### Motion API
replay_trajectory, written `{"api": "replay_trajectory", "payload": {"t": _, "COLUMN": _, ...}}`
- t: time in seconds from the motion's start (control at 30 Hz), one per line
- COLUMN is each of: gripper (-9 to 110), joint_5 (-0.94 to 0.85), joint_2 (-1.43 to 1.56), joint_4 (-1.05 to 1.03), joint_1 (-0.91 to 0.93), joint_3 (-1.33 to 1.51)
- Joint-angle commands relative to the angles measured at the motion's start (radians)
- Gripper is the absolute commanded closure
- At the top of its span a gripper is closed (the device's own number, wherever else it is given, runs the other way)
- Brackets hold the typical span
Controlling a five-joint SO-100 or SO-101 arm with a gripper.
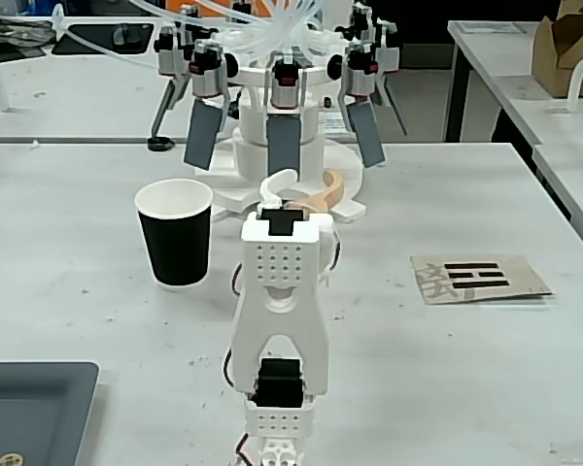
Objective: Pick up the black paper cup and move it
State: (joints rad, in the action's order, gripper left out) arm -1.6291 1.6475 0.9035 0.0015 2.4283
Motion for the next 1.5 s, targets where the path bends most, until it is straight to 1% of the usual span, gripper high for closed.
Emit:
{"api": "replay_trajectory", "payload": {"t": 0.0, "gripper": 93, "joint_5": 0.021, "joint_2": 0.074, "joint_4": 0.051, "joint_1": 0.008, "joint_3": 0.029}}
{"api": "replay_trajectory", "payload": {"t": 0.27, "gripper": 87, "joint_5": 0.095, "joint_2": 0.126, "joint_4": 0.153, "joint_1": 0.008, "joint_3": 0.181}}
{"api": "replay_trajectory", "payload": {"t": 0.4, "gripper": 84, "joint_5": 0.097, "joint_2": 0.169, "joint_4": 0.178, "joint_1": 0.008, "joint_3": 0.268}}
{"api": "replay_trajectory", "payload": {"t": 0.77, "gripper": 69, "joint_5": 0.15, "joint_2": 0.236, "joint_4": 0.308, "joint_1": 0.006, "joint_3": 0.483}}
{"api": "replay_trajectory", "payload": {"t": 0.9, "gripper": 66, "joint_5": 0.166, "joint_2": 0.253, "joint_4": 0.36, "joint_1": 0.005, "joint_3": 0.552}}
{"api": "replay_trajectory", "payload": {"t": 1.2, "gripper": 57, "joint_5": 0.179, "joint_2": 0.252, "joint_4": 0.453, "joint_1": -0.011, "joint_3": 0.652}}
{"api": "replay_trajectory", "payload": {"t": 1.47, "gripper": 51, "joint_5": 0.187, "joint_2": 0.232, "joint_4": 0.459, "joint_1": -0.115, "joint_3": 0.663}}
